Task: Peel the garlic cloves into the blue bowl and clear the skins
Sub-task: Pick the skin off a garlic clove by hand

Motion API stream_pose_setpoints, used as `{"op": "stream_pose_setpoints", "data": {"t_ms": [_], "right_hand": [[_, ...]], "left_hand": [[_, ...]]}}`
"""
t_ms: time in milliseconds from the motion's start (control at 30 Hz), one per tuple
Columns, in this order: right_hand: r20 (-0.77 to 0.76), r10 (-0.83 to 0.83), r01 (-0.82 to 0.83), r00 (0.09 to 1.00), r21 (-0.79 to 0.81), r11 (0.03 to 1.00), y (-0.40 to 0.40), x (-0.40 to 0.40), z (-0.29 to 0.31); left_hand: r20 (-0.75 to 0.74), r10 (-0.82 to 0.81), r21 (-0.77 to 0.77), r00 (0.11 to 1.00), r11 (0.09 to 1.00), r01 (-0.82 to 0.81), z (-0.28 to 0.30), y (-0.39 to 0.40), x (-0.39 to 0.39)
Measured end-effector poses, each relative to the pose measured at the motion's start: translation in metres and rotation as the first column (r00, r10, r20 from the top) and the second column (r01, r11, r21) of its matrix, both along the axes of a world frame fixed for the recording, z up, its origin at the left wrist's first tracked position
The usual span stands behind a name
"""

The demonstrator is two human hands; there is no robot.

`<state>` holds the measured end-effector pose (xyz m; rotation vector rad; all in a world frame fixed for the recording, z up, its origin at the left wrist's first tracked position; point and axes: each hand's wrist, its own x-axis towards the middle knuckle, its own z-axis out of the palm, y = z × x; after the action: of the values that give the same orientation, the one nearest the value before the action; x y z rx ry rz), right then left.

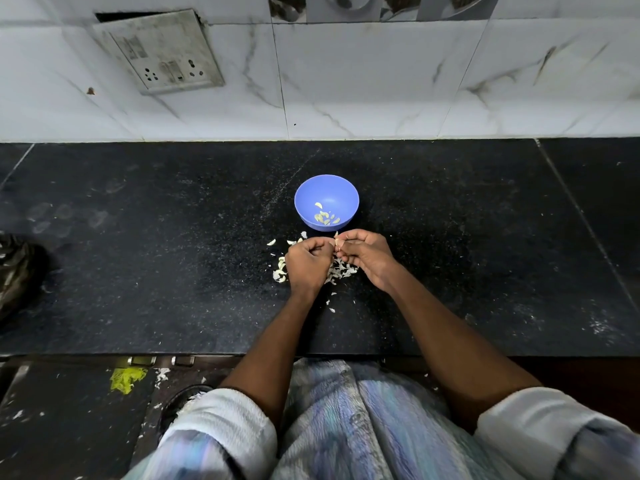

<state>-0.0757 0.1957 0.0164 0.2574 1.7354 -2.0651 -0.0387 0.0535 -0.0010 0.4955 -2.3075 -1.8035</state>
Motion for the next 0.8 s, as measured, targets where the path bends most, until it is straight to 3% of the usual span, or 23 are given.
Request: {"op": "stream_pose_setpoints", "data": {"t_ms": [200, 333, 533, 667, 800], "right_hand": [[0.013, -0.035, 0.035, 0.999, 0.008, 0.999, -0.003, 0.001, -0.001], [-0.065, 0.006, -0.002, 0.998, 0.069, 0.998, -0.004, 0.002, -0.001], [-0.101, -0.07, 0.085, 0.992, 0.156, 0.984, -0.015, 0.002, -0.006], [-0.097, -0.142, 0.153, 0.985, 0.119, 0.981, -0.017, 0.001, -0.004], [-0.097, -0.141, 0.152, 0.985, 0.122, 0.981, -0.015, 0.002, -0.003]], "left_hand": [[0.025, -0.018, -0.09, 1.0, 0.996, 0.021, -0.004, 0.004, -0.003], [0.032, -0.01, -0.119, 0.999, 0.993, 0.013, -0.005, 0.006, -0.001], [0.03, 0.017, -0.182, 0.999, 0.983, -0.012, -0.002, 0.006, 0.002], [-0.005, -0.033, -0.245, 0.999, 0.969, 0.031, -0.003, 0.004, 0.003], [-0.068, -0.008, -0.151, 0.998, 0.989, -0.002, -0.006, 0.002, 0.004]]}}
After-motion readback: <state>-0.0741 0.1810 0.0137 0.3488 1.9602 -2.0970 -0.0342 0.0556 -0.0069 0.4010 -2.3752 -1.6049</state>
